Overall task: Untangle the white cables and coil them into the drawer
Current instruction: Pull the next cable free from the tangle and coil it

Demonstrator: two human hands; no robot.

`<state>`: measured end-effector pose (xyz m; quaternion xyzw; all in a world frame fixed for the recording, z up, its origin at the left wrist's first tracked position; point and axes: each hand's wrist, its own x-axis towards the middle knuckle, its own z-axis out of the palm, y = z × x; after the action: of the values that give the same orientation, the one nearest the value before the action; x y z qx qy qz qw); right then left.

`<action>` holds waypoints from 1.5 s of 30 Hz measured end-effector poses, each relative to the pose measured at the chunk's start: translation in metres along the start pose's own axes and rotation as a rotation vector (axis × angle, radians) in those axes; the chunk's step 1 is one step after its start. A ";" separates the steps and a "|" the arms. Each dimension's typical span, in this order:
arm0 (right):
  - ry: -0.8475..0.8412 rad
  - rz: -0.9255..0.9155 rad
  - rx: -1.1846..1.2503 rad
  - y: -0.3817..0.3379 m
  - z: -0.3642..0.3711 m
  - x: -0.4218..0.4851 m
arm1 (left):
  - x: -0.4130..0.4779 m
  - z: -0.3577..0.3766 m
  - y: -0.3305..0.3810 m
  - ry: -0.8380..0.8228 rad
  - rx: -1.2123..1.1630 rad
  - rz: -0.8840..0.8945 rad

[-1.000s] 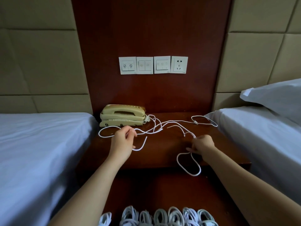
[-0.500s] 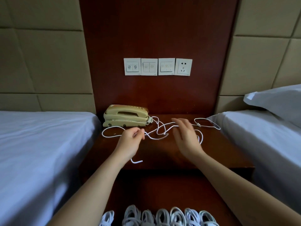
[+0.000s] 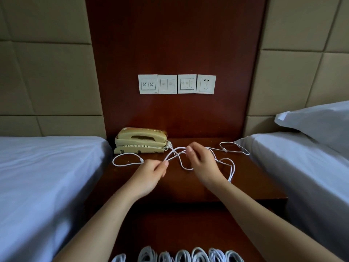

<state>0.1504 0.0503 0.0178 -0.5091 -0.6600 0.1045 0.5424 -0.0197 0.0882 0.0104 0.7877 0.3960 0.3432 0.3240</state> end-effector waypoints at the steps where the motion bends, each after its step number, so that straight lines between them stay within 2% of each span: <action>1: 0.023 0.007 0.004 0.001 -0.003 0.000 | -0.001 -0.001 0.000 -0.013 0.014 -0.002; 5: 0.052 0.050 -0.021 0.008 -0.010 -0.001 | -0.003 0.000 0.002 -0.017 0.074 0.012; 9: 0.112 0.079 -0.008 0.007 -0.019 0.002 | -0.005 0.003 0.002 -0.036 0.117 -0.047; 12: -0.002 0.099 0.014 0.005 -0.023 0.001 | -0.006 0.005 0.002 -0.047 0.136 -0.071; 16: -0.189 0.018 -0.096 -0.003 -0.018 -0.005 | -0.006 0.008 0.003 -0.002 0.235 -0.061; 19: -0.249 -0.065 -0.265 -0.006 -0.015 -0.004 | -0.007 0.006 0.003 0.058 0.349 -0.135; 21: -0.249 -0.088 -0.329 -0.005 -0.014 -0.003 | -0.007 0.005 0.002 0.060 0.341 -0.149; 23: -0.212 -0.088 -0.338 -0.005 -0.014 -0.003 | -0.008 0.005 0.004 0.024 0.188 -0.168; 26: -0.143 -0.077 -0.371 -0.004 -0.015 -0.004 | -0.010 0.007 0.013 -0.064 -0.318 -0.311; 29: -0.161 -0.053 -0.399 -0.002 -0.014 -0.007 | -0.012 0.004 0.021 -0.084 -0.609 -0.352; 39: -0.445 -0.145 -0.551 -0.013 0.012 -0.023 | -0.005 0.001 0.030 0.063 -1.166 -0.407; 42: -0.541 -0.147 -0.478 -0.018 0.013 -0.023 | -0.001 0.005 0.030 0.170 -1.320 -0.434; 45: -0.623 -0.187 -0.414 -0.022 0.013 -0.024 | 0.002 0.005 0.027 0.326 -1.306 -0.411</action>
<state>0.1253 0.0267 0.0135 -0.4894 -0.8438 0.0687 0.2090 -0.0044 0.0756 0.0295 0.2798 0.2932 0.5565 0.7253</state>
